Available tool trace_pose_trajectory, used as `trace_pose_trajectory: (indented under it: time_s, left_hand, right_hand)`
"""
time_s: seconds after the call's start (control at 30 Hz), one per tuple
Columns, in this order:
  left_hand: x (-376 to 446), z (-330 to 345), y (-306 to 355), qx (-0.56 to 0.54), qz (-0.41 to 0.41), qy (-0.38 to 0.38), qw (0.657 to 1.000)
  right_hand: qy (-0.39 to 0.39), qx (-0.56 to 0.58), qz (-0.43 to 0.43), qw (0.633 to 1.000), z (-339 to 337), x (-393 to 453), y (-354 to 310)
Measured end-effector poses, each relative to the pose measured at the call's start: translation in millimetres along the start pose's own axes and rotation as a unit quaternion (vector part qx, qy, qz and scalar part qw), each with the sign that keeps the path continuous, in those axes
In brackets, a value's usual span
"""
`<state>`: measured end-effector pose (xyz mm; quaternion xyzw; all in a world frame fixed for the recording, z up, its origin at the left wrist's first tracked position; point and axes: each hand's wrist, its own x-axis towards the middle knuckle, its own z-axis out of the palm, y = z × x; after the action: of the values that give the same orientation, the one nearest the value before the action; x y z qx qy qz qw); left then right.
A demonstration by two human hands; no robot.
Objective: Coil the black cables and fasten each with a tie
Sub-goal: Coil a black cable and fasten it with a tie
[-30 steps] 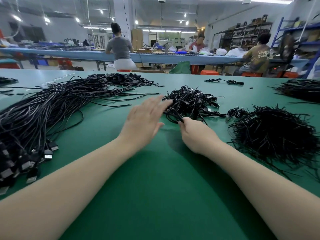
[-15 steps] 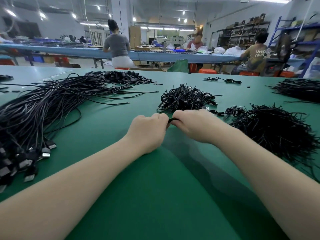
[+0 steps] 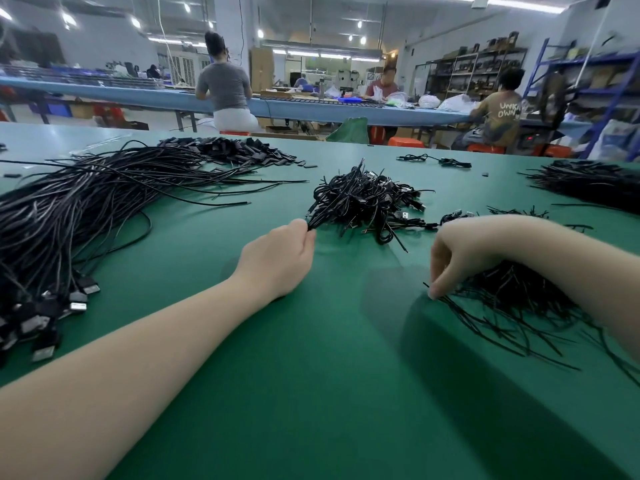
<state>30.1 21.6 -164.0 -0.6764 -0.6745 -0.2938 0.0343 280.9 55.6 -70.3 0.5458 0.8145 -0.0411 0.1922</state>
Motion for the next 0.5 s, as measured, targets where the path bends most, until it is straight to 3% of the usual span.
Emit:
trace_pose_trajectory:
  time_s: [0.4, 0.5]
  left_hand:
    - [-3.2, -3.6, 2.7, -0.033, 0.006, 0.006, 0.999]
    - [-2.1, -5.1, 0.3, -0.117, 0.015, -0.01, 0.993]
  right_hand:
    - [0.026, 0.104, 0.0, 0.994, 11.5, 5.3, 2.7]
    - [0.125, 0.214, -0.02, 0.969, 6.3, 2.7, -0.2]
